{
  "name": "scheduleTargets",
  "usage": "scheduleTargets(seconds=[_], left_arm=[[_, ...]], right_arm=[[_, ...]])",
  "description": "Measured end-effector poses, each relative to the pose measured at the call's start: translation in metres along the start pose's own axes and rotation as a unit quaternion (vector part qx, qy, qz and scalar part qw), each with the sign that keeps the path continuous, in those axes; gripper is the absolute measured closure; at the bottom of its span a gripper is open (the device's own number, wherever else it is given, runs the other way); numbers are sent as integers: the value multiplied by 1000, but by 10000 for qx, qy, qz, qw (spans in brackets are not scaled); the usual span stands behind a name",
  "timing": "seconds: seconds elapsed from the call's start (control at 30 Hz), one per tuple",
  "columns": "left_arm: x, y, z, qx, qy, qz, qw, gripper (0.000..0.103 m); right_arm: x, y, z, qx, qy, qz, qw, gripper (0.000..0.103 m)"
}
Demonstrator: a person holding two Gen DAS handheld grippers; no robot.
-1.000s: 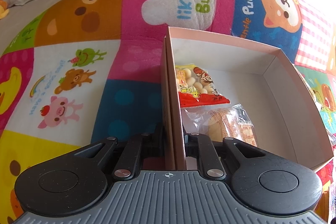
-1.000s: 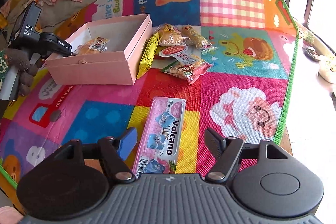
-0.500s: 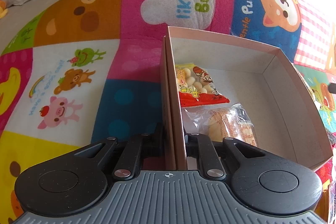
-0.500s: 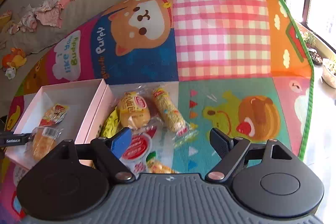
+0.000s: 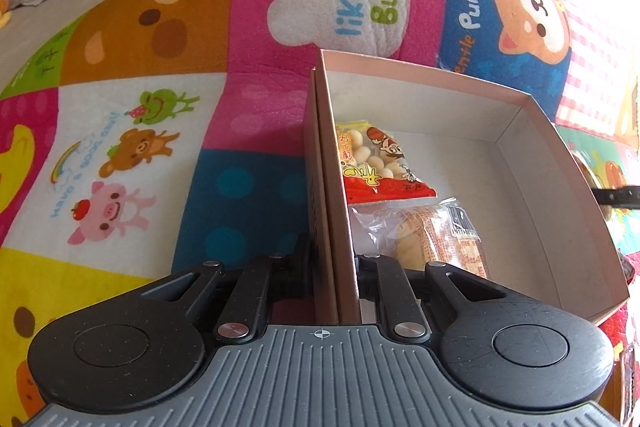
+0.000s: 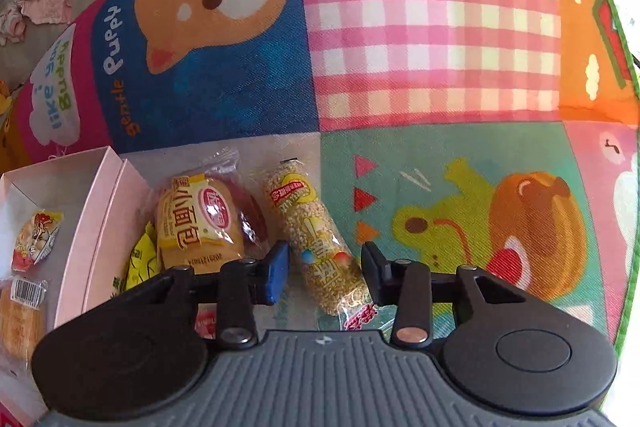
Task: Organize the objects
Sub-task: 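Grasp the pink Volcano pack with the right gripper and lift it, then carry the Volcano pack toward the pink box with the right gripper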
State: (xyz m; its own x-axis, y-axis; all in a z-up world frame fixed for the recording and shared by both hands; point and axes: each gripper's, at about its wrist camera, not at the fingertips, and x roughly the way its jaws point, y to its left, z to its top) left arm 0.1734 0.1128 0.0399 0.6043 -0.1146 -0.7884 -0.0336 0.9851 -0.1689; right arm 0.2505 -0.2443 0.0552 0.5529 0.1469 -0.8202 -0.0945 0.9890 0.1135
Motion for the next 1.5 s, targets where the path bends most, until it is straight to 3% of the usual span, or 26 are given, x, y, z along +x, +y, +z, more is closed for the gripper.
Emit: scheduleTargets(seconds=[0.23,0.37,0.43,0.57,0.67,0.77,0.9,1.1,1.37,1.5], left_arm=[[-1,0,-2,1,-54,-6,10000,87],[-1,-1,-2,-55,-58,15,10000,87],[-2,-3,-3,-39,-43,41,10000,87],[-3,-8,-5,44,-42,106,9999,87],[-4,-10,-6,45,-31,131,9999,87],[-4,-11,-7,50,-27,120,9999,86],[-6,-11,-9,51,-24,112,9999,86],[-5,-10,-9,23,-36,77,10000,86],[-6,-10,-9,10,-38,75,10000,86],[-6,-10,-9,8,-39,72,10000,85]], right_arm=[[-59,-30,-83,133,16,-251,9996,73],[-94,-24,-134,76,21,73,9999,72],[-111,-17,-154,32,-105,89,9999,70],[-150,0,-183,-158,-629,-119,9978,52],[-167,18,-196,-291,-730,331,9964,47],[-165,43,-208,-585,-766,373,9946,36],[-147,67,-217,-741,-649,179,9950,36],[-149,92,-222,-866,-697,639,9917,29],[-139,89,-239,-1164,-643,-293,9907,21],[-142,85,-244,-1220,-671,-449,9892,18]])
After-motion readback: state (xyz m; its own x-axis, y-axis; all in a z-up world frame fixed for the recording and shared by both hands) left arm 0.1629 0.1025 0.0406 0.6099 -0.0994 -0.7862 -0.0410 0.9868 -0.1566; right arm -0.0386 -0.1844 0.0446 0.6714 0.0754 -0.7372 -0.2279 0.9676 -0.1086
